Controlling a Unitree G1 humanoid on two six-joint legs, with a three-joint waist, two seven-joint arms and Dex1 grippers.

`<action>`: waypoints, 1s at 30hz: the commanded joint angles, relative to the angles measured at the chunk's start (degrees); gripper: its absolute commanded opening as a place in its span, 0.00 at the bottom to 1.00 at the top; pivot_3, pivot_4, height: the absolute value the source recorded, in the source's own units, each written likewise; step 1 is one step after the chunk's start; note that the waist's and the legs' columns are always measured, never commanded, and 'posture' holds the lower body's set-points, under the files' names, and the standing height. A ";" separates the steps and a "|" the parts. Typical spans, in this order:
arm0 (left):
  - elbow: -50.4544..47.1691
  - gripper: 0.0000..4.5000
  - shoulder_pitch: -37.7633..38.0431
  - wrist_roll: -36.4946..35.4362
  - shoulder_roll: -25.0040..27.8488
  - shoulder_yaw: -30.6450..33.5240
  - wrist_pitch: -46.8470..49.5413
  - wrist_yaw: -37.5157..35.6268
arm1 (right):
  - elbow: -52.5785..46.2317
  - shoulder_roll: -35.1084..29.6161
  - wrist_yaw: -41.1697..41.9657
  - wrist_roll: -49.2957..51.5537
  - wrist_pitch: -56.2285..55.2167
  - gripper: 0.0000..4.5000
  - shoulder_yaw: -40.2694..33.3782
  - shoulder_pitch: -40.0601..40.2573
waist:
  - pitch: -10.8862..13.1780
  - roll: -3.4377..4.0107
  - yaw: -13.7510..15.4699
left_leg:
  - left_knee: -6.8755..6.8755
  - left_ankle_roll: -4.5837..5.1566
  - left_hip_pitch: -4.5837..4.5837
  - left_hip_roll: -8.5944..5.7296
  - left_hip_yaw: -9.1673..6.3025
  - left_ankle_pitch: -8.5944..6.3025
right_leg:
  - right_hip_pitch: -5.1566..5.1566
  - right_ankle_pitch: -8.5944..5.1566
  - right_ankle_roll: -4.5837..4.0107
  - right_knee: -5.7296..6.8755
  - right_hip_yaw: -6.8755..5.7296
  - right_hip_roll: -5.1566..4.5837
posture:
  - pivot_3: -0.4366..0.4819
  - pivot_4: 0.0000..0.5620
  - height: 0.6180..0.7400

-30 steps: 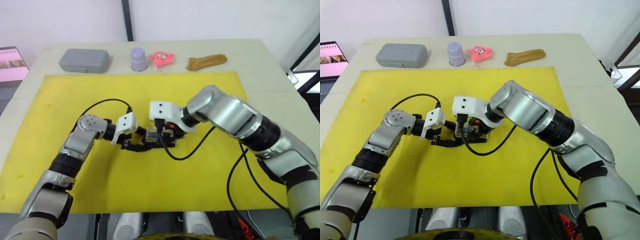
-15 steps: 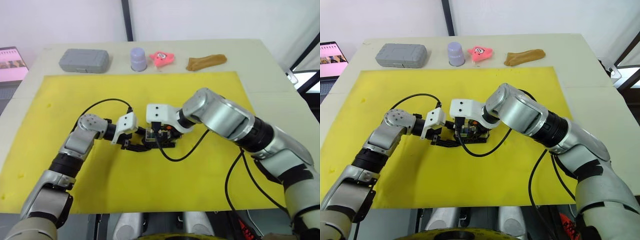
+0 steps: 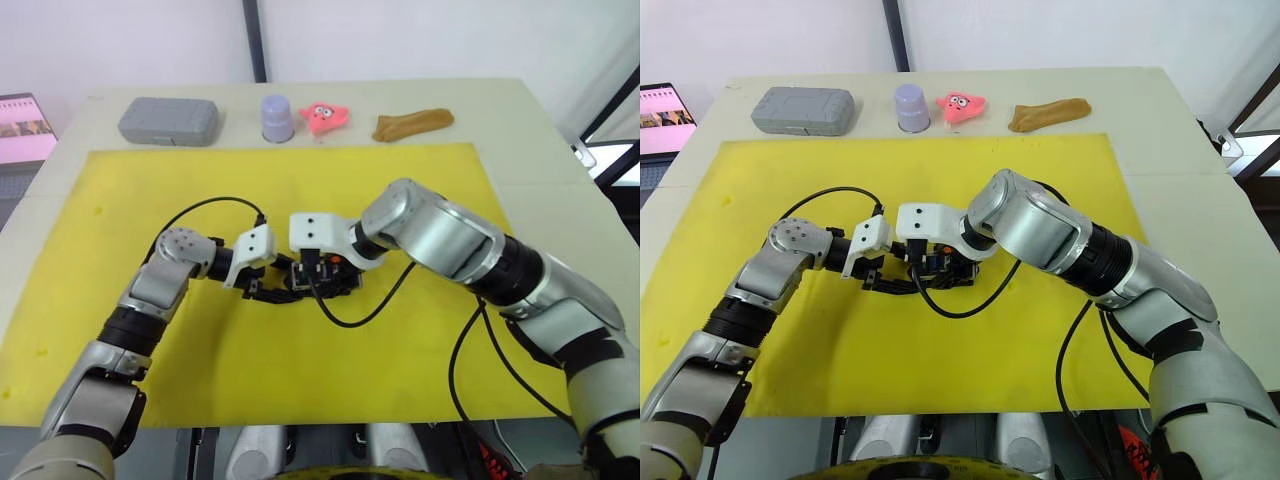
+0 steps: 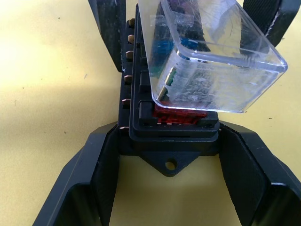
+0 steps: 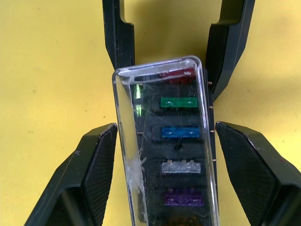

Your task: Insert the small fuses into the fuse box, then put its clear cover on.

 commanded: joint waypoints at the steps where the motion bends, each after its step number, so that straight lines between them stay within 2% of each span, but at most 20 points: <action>1: -1.31 0.57 0.68 0.13 -0.19 0.01 0.48 0.25 | 0.49 -0.29 0.49 -0.78 -2.10 0.78 -3.33 -2.99 | 0.00 0.00 0.00 | 0.00 0.00 0.00 0.00 0.00 0.00 | 0.00 0.00 0.00 0.00 0.00 0.00 | 0.48 0.27 0.92; 14: -1.27 0.57 0.49 0.17 -0.52 -0.12 0.64 0.31 | -5.14 -7.33 4.01 -0.48 -3.98 0.78 -5.14 0.10 | 0.00 0.00 0.06 | 0.00 0.01 0.00 -0.01 0.01 -0.01 | 0.01 0.00 0.00 0.00 0.00 0.00 | 0.48 0.27 0.92; 28: -1.28 0.57 0.35 0.56 -0.64 -0.22 0.44 0.32 | -1.43 -4.81 4.49 2.29 1.30 0.78 -7.53 0.89 | 0.00 -0.01 0.11 | 0.02 0.01 0.00 -0.01 0.00 0.00 | 0.02 0.00 0.00 0.00 0.00 -0.02 | 0.48 0.27 0.92; 30: -1.38 0.57 0.42 0.56 -0.58 -0.21 0.47 0.31 | -0.90 -4.35 4.40 2.97 2.58 0.67 -7.85 0.88 | 0.00 -0.01 0.09 | 0.02 0.01 0.00 -0.01 0.00 0.00 | 0.03 0.00 0.00 -0.01 0.00 -0.02 | 0.48 0.27 0.92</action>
